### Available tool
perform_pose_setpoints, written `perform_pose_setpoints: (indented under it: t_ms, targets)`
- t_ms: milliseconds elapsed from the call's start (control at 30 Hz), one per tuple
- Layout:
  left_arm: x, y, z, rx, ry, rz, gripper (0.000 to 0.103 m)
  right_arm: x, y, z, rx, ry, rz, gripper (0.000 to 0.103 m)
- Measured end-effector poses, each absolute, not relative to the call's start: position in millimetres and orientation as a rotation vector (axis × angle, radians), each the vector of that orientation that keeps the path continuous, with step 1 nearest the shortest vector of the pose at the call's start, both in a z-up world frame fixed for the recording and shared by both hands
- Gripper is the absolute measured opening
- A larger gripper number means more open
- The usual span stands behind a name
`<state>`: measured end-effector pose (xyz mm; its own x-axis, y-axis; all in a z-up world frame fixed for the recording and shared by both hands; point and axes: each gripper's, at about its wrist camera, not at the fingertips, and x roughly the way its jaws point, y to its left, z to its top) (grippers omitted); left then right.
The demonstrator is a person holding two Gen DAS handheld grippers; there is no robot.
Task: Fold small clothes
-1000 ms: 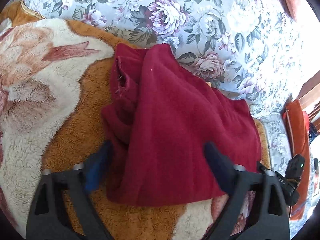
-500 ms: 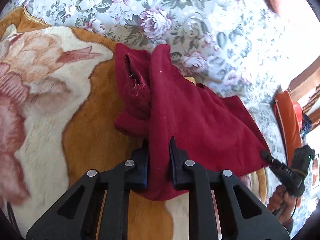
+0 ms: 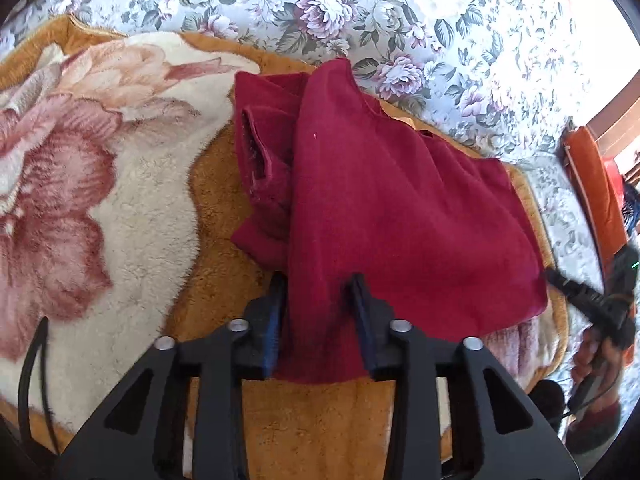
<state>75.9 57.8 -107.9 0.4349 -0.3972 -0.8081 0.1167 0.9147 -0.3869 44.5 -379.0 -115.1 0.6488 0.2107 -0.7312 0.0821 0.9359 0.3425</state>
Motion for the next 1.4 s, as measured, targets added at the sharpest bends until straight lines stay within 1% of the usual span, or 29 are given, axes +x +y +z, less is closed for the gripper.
perform_pose_setpoints:
  t_ms: [33, 67, 167, 300, 333, 367, 433, 533, 667, 867, 900, 933, 967, 1000, 1067, 1200, 1300, 1400]
  targets:
    - [75, 61, -107, -0.29, 1.07, -0.314, 0.043, 45, -376, -104, 0.33, 0.839, 0.058, 0.03]
    - [74, 66, -104, -0.299, 1.06, -0.305, 0.045, 47, -375, -97, 0.312, 0.822, 0.054, 0.032]
    - [73, 77, -95, -0.313, 1.029, -0.281, 0.045, 70, -364, -80, 0.243, 0.786, 0.07, 0.039]
    - [85, 84, -76, -0.319, 0.979, -0.257, 0.046, 128, -353, -77, 0.162, 0.803, 0.047, 0.039]
    - [90, 85, -73, -0.328, 0.975, -0.257, 0.052, 144, -353, -79, 0.152, 0.804, 0.041, 0.039]
    - [97, 86, -70, -0.338, 0.968, -0.262, 0.061, 158, -353, -83, 0.148, 0.817, 0.041, 0.039]
    - [112, 86, -63, -0.354, 0.942, -0.278, 0.068, 178, -351, -90, 0.139, 0.847, 0.052, 0.039]
    - [140, 75, -62, -0.337, 0.952, -0.314, 0.07, 194, -348, -101, 0.1, 0.871, 0.06, 0.039]
    - [184, 57, -76, -0.3, 1.028, -0.33, 0.07, 201, -349, -107, 0.097, 0.879, 0.079, 0.039]
    - [220, 37, -94, -0.215, 1.109, -0.295, 0.069, 210, -349, -113, 0.082, 0.897, 0.106, 0.039]
    - [221, 34, -96, -0.198, 1.112, -0.3, 0.067, 210, -349, -113, 0.081, 0.891, 0.11, 0.039]
    - [223, 31, -97, -0.182, 1.114, -0.298, 0.049, 210, -349, -112, 0.08, 0.884, 0.114, 0.035]
    - [226, 29, -100, -0.165, 1.124, -0.287, 0.021, 210, -348, -112, 0.069, 0.879, 0.12, 0.013]
    - [229, 28, -104, -0.158, 1.144, -0.285, 0.013, 209, -345, -111, 0.046, 0.876, 0.12, 0.007]
    - [233, 28, -104, -0.166, 1.137, -0.288, 0.007, 205, -341, -105, 0.029, 0.835, 0.126, 0.007]
    - [241, 34, -90, -0.18, 1.08, -0.279, 0.007, 206, -342, -83, 0.048, 0.754, 0.118, 0.007]
    - [254, 35, -87, -0.192, 1.066, -0.261, 0.007, 219, -342, -78, 0.046, 0.744, 0.091, 0.007]
    - [265, 31, -97, -0.177, 1.079, -0.232, 0.007, 236, -340, -87, 0.04, 0.767, 0.048, 0.007]
